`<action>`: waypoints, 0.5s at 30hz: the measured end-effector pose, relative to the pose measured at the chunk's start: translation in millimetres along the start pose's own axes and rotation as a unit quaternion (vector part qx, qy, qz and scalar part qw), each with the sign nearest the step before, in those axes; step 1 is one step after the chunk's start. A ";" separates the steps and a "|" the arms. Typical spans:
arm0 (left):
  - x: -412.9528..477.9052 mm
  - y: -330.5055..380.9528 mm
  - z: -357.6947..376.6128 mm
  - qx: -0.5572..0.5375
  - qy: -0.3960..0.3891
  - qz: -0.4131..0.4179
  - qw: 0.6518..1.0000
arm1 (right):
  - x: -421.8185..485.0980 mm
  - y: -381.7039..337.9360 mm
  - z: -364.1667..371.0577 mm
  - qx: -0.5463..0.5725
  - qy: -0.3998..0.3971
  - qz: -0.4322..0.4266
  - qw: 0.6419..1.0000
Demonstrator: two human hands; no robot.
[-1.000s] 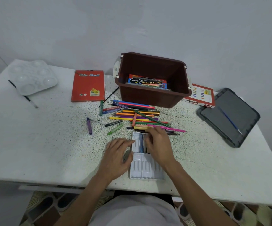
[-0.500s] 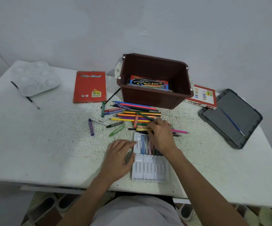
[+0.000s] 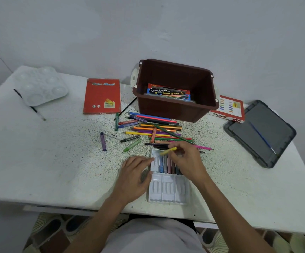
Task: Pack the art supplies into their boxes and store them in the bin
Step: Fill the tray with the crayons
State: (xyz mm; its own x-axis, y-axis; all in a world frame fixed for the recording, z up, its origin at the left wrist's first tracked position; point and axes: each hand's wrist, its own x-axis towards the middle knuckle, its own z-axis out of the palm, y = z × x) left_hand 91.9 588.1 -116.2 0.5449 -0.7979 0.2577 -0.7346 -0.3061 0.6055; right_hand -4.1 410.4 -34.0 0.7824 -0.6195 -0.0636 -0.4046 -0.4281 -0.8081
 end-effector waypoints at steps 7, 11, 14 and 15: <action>-0.1 0.9 -0.1 0.000 0.001 0.000 1.000 | -7.3 -2.9 6.6 -0.023 -0.094 -0.006 0.995; 0.5 1.7 -0.9 -0.002 0.004 0.001 1.000 | -8.3 -4.0 18.0 -0.042 -0.111 -0.009 0.993; 0.3 2.2 -1.5 -0.001 0.004 0.000 1.000 | -8.4 -2.2 28.5 -0.082 -0.057 -0.034 0.994; 0.3 2.3 -1.5 -0.001 0.003 -0.001 1.000 | -9.3 -1.1 31.7 -0.088 -0.041 -0.045 0.994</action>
State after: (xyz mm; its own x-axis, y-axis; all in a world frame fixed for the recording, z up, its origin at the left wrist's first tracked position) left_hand 90.9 587.9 -113.6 0.5491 -0.7940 0.2609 -0.7326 -0.3070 0.6074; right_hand 4.1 437.5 -51.1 0.8524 -0.5205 -0.0488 -0.4021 -0.5931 -0.6975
